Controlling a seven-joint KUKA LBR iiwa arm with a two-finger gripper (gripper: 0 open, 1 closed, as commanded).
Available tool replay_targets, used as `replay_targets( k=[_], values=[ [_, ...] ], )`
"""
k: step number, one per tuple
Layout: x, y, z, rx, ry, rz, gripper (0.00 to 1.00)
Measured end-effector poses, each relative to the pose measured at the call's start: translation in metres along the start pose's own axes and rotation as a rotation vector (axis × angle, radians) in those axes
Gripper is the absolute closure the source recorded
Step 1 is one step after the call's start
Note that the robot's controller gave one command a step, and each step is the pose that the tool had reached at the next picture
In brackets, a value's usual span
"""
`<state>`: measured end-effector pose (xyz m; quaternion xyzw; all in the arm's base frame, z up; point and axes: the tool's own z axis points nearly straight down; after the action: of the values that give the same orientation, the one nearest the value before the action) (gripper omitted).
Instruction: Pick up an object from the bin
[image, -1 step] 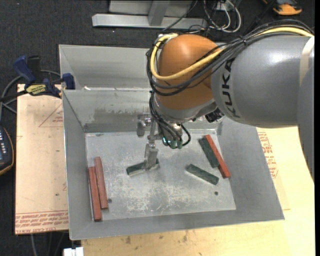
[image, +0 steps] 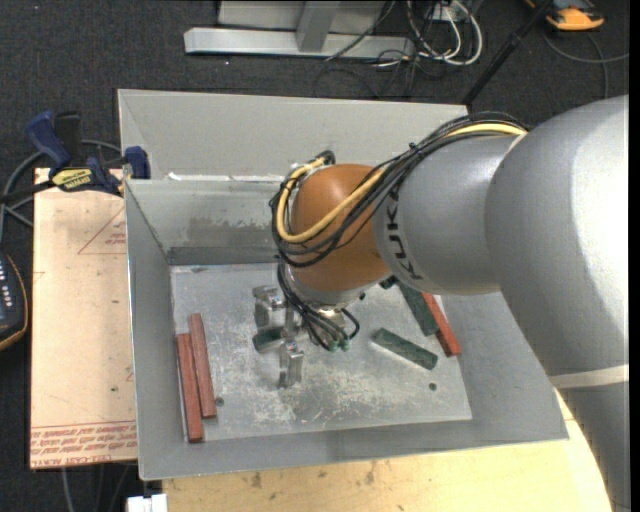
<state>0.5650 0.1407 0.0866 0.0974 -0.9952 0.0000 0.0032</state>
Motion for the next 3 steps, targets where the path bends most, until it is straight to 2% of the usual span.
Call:
replay_targets(
  k=[1,2,3],
  values=[
    [-0.002,0.0,-0.004,-0.001,-0.007,0.001,1.0],
    [0.044,-0.078,-0.009,0.003,-0.003,0.058,1.0],
    [0.042,-0.073,-0.009,-0.001,-0.006,0.051,0.0]
  ],
)
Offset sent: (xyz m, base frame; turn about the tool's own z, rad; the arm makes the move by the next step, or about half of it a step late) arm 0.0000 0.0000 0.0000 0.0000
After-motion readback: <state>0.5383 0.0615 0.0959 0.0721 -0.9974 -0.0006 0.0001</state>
